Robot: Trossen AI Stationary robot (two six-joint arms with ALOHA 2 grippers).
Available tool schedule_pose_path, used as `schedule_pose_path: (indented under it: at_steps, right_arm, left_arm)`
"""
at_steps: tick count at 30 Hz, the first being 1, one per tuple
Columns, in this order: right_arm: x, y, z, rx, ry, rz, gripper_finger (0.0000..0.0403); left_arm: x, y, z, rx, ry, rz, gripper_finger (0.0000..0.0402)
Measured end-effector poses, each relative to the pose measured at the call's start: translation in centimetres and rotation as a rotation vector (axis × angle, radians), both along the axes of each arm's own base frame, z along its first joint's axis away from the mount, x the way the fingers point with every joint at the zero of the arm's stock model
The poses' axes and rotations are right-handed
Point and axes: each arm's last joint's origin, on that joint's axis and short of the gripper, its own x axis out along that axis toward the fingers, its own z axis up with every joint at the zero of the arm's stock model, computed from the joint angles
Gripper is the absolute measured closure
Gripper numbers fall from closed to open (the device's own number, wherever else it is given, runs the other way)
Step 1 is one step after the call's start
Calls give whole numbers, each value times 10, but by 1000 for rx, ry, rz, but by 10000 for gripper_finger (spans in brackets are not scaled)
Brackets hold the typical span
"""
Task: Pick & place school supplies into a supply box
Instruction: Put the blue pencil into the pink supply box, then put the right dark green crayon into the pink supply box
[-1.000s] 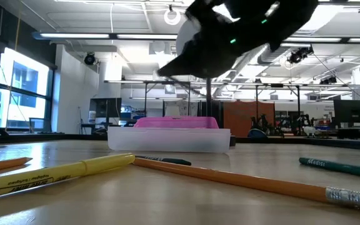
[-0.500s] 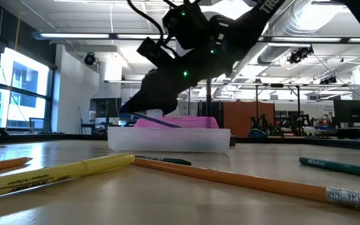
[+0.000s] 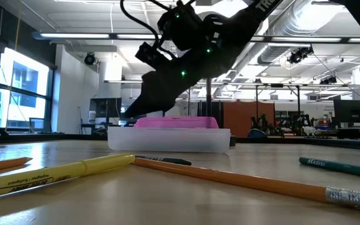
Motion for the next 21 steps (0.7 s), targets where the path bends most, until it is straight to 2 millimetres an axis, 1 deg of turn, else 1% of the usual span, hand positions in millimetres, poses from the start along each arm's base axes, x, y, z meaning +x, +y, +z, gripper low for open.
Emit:
schedule_pose_path:
  at_steps: [4,8,10,12,15,18,21]
  right_arm:
    - [0,1,0,1,1,2,348]
    - [-1,8,5,3,-7,-31,320]
    - [-5,15,16,9,-13,-64,311]
    - [-11,26,32,6,-14,-78,306]
    - [-29,47,55,9,60,-83,305]
    - [-55,72,74,71,155,-99,305]
    - [-85,99,83,125,160,-132,305]
  left_arm:
    - [0,0,0,-6,-5,5,341]
    - [0,0,0,-25,-12,10,341]
    - [0,0,0,-29,-11,7,341]
    - [0,-1,0,-30,-10,6,341]
    - [0,0,0,-31,-10,5,341]
    - [0,-1,0,-35,-8,3,341]
    - [0,-1,0,-40,-14,3,341]
